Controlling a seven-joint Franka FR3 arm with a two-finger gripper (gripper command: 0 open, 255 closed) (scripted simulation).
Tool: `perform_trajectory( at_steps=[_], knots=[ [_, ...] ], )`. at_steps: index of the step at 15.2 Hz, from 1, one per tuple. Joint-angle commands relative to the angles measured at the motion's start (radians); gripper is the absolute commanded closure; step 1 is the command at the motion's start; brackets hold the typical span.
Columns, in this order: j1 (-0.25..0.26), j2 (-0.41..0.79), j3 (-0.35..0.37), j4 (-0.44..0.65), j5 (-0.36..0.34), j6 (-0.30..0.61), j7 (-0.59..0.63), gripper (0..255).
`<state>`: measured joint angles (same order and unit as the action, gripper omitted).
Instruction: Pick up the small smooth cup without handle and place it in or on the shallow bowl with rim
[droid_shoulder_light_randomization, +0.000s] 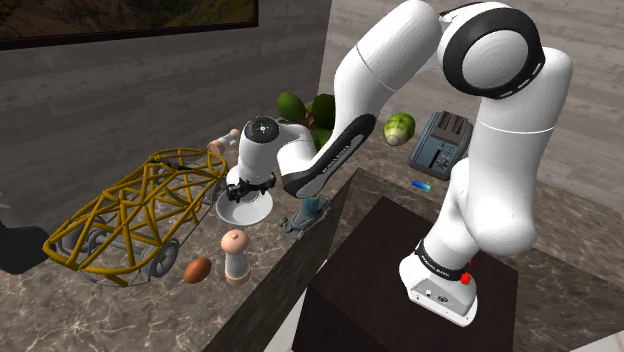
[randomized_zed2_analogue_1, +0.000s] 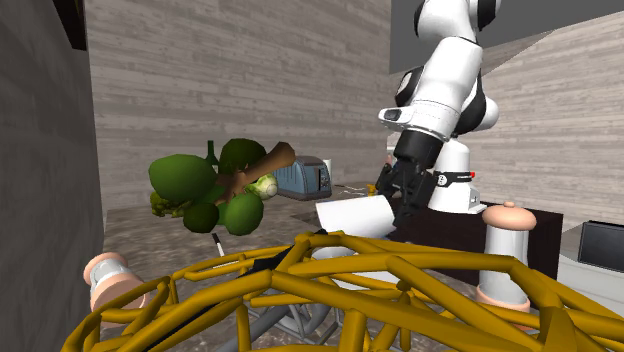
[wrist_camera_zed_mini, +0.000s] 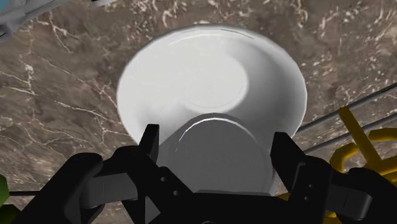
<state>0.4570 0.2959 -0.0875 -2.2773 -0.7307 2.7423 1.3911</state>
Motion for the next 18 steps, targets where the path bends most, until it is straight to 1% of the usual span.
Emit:
perform_trajectory(
  at_steps=[1, 10, 18],
  knots=[
    [0.018, 0.021, 0.0, 0.012, -0.013, 0.001, 0.033, 255],
    [0.054, 0.143, -0.053, 0.045, -0.109, 0.085, 0.144, 255],
    [0.053, 0.143, -0.053, 0.045, -0.109, 0.084, 0.145, 255]
  ],
)
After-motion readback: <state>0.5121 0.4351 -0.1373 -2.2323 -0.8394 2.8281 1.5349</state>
